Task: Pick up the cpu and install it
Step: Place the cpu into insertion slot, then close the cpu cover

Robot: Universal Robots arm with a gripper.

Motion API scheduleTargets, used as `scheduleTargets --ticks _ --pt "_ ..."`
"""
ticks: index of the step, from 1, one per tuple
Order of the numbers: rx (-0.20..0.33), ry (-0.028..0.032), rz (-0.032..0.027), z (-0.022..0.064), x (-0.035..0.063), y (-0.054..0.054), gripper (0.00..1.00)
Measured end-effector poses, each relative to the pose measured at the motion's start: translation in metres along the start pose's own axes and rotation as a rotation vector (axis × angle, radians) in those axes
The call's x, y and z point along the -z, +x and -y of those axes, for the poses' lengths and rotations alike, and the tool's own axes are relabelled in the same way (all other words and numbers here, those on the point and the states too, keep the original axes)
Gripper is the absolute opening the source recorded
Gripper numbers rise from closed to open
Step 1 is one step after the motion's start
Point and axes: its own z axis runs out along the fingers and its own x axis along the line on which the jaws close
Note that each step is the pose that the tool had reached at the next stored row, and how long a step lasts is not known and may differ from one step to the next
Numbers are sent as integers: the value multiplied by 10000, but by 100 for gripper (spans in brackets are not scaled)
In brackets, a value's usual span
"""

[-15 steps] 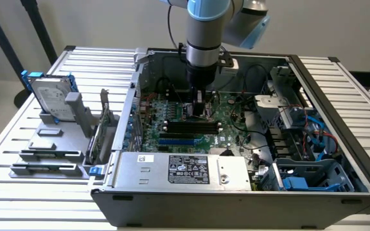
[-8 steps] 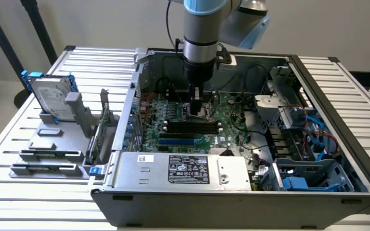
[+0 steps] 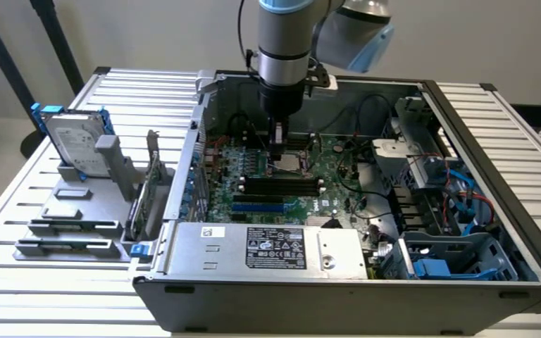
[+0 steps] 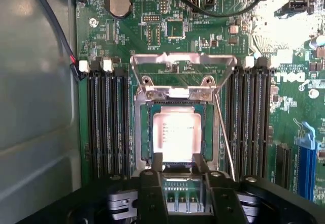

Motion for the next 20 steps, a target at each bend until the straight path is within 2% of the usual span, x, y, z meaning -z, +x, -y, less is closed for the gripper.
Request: scheduleTargets --ticks 1,2,5,6,20 --pt "-1 14 -2 24 6 0 30" --pt "-2 29 -5 48 11 -1 30" --pt "-3 75 -13 113 23 -2 13" --pt "-3 81 -12 129 26 -2 11" --pt "-3 89 -12 137 27 -3 11"
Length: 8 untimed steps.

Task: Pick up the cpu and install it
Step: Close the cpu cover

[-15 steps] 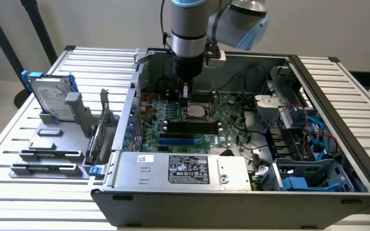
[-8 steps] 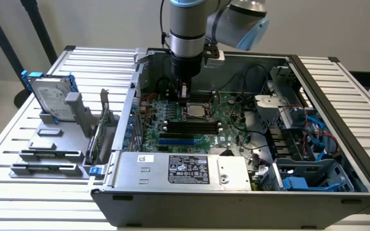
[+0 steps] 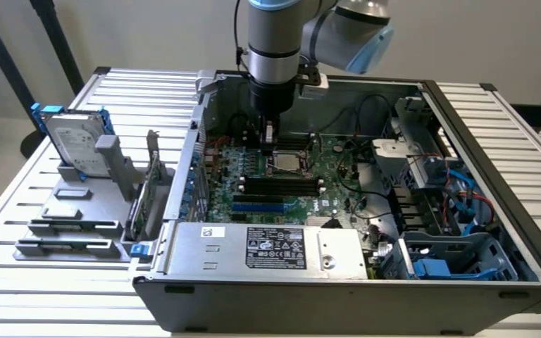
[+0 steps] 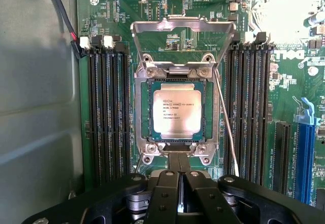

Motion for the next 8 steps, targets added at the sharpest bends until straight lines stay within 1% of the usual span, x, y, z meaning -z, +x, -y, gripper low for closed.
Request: scheduleTargets --ticks 2,4,6,8 --pt "0 0 0 0 0 0 11" --pt "-1 2 -1 -23 14 -2 11" --pt "0 3 -19 -74 45 -3 11" --pt "-1 2 -52 -158 79 -10 11"
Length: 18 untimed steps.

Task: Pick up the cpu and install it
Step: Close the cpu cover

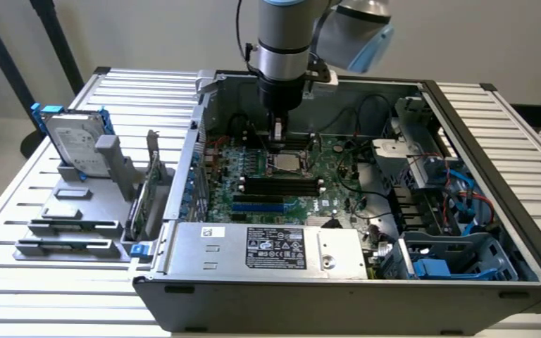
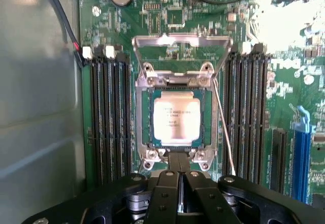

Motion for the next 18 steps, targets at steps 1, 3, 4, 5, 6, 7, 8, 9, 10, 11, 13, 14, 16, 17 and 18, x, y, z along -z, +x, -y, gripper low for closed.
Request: scheduleTargets --ticks 1,3,4,5,6,7,8,9,10,11,13,14,16,17,18 --pt "2 2 -12 -46 20 -3 11" --pt "2 3 -36 -136 67 -6 11" --pt "0 4 -45 -182 97 -7 11" --pt "1 3 -56 -226 128 -8 11" --pt "1 4 -67 -271 165 -8 11" --pt "1 4 -78 -320 206 -8 11" --pt "1 5 -86 -364 243 -8 11" --pt "1 4 -98 -411 282 -8 11" --pt "0 5 -108 -455 320 -9 11" --pt "0 6 -119 -499 357 -9 11" --pt "1 6 -140 -582 428 -11 11" --pt "0 6 -153 -620 459 -12 11" --pt "1 7 -171 -688 495 -13 11" --pt "0 7 -182 -717 500 -13 11" --pt "1 6 -191 -746 502 -13 11"
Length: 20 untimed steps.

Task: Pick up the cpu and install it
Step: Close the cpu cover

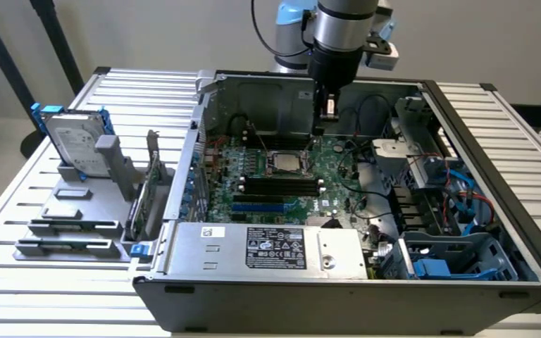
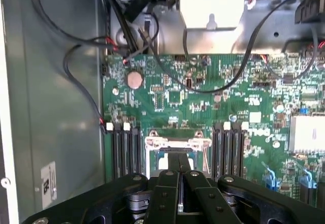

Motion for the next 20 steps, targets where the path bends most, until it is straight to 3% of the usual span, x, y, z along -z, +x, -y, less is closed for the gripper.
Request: scheduleTargets --ticks 9,20 --pt "0 1 -37 -206 -3 5 11" --pt "-1 1 -36 -232 -186 -5 11"
